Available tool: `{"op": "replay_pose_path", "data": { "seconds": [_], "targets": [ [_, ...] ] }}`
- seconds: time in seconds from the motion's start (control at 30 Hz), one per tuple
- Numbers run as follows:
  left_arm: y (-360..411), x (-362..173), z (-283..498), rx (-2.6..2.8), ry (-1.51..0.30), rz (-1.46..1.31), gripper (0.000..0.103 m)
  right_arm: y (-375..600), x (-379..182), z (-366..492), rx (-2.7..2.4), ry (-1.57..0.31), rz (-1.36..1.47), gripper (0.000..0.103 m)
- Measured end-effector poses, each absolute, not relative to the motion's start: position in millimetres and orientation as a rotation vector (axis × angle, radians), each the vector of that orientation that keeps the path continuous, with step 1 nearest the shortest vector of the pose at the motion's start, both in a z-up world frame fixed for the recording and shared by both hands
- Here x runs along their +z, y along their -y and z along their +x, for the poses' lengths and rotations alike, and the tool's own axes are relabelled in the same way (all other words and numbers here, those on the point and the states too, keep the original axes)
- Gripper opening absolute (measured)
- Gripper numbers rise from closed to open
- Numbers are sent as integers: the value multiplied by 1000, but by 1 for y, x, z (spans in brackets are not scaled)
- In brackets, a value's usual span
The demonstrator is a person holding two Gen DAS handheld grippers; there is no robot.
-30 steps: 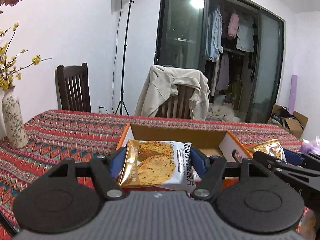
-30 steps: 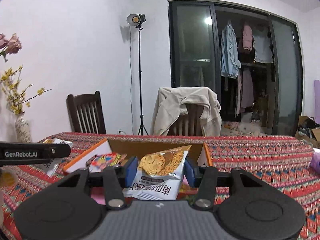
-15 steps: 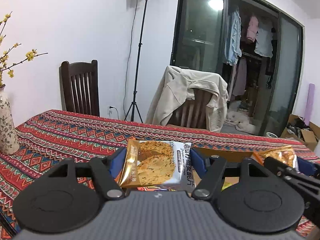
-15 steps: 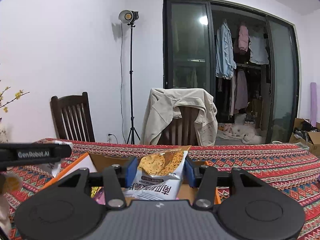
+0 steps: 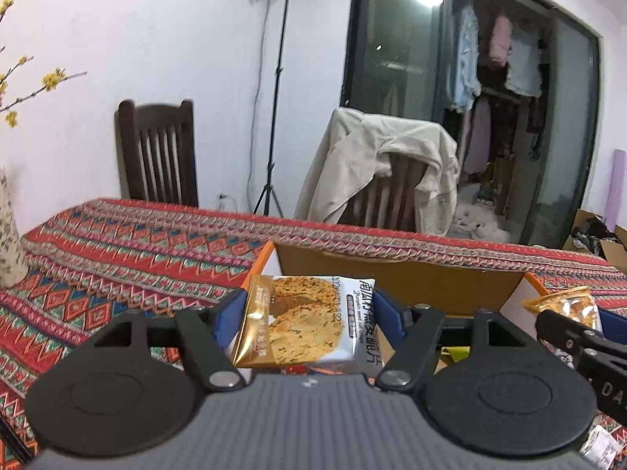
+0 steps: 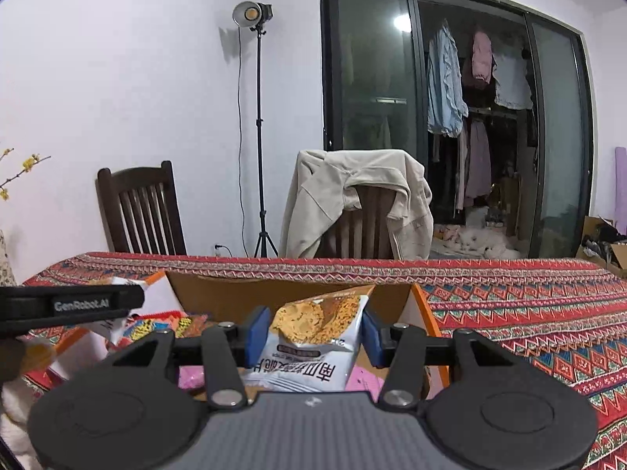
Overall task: Organize snacks
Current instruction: 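Carry both cracker packets into the box and open both tools, then withdraw both tools from the box toward the snack pile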
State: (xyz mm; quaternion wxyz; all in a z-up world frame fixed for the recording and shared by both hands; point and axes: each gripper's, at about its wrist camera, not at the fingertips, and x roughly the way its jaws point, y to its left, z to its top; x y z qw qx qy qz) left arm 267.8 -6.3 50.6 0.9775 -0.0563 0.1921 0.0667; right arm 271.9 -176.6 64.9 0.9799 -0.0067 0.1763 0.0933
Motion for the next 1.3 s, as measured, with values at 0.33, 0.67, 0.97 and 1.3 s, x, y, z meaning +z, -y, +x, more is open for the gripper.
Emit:
{"op": "replay_pose_path", "data": {
  "seconds": [0.33, 0.67, 0.97, 1.3],
  "targets": [
    [3, 52, 257, 147, -332, -146, 103, 193, 55, 267, 192, -379, 65, 103],
    [3, 56, 253, 151, -315, -130, 103, 191, 57, 259, 186, -369, 44, 103],
    [6, 71, 245, 167, -326, -128, 103, 192, 67, 250, 188, -357, 38, 103],
    [8, 103, 203, 127, -297, -132, 103, 196, 96, 213, 214, -336, 9, 103]
  ]
}}
